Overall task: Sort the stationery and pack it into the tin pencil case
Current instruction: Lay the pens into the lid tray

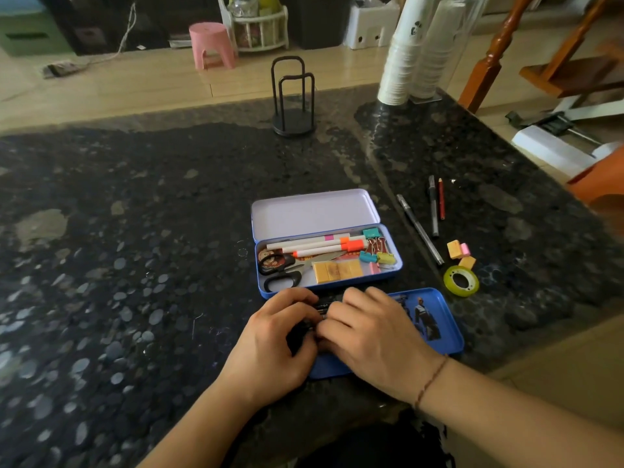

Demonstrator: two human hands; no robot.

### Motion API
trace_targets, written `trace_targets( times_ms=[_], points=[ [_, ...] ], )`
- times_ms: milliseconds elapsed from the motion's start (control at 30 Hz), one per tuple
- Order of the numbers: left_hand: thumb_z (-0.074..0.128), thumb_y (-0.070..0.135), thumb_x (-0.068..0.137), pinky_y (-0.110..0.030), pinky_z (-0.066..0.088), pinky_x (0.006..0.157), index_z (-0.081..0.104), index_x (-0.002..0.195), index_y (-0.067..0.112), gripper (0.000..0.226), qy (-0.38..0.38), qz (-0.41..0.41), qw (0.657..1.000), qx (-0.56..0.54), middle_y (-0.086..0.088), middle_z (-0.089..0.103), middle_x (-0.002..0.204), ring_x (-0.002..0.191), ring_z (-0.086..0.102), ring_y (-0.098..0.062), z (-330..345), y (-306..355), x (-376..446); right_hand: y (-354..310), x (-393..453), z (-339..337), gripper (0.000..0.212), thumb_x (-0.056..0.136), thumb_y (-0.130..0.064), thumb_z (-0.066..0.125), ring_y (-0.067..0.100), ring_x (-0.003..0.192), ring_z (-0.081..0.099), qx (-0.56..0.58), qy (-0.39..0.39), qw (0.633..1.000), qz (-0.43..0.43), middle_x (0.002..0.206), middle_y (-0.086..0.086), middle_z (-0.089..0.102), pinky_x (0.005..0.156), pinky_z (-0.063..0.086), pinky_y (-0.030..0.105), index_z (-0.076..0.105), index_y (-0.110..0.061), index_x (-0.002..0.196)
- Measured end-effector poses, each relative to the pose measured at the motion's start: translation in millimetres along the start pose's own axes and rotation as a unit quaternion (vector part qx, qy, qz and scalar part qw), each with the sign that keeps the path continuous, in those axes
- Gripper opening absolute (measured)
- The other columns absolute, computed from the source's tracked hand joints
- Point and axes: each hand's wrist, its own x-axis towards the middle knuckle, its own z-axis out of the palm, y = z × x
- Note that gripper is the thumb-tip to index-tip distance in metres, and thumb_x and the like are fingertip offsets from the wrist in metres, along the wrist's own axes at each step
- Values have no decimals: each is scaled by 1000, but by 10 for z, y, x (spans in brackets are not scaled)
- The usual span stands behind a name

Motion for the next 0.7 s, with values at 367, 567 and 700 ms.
trace_targets(
  times_ms=[367, 567, 700],
  points=[
    [77, 35, 74, -19, 47, 96, 65, 106, 25, 36, -37, 2, 999, 24, 15, 53, 123, 117, 52, -2, 5, 9, -8, 732, -77, -331, 29, 92, -45, 53, 18, 76, 54, 9, 104, 972, 212, 79, -9, 54, 58, 42, 30, 67, -20, 89],
    [76, 40, 76, -16, 45, 97, 67, 104, 26, 32, -37, 8, 998, 43, 16, 53, 122, 117, 51, -1, 21, 0, -9, 1416, 150, -291, 40, 90, -52, 52, 30, 105, 49, -155, -51, 887, 432, 111, 6, 59, 72, 46, 37, 68, -22, 111],
    [75, 38, 77, -17, 43, 99, 67, 105, 26, 32, -37, 15, 998, 46, 14, 54, 123, 118, 51, -2, 19, 9, -6, 1477, 370, -92, 38, 89, -52, 53, 28, 104, 51, -199, -103, 857, 464, 109, 6, 60, 68, 41, 34, 71, -23, 106]
  ],
)
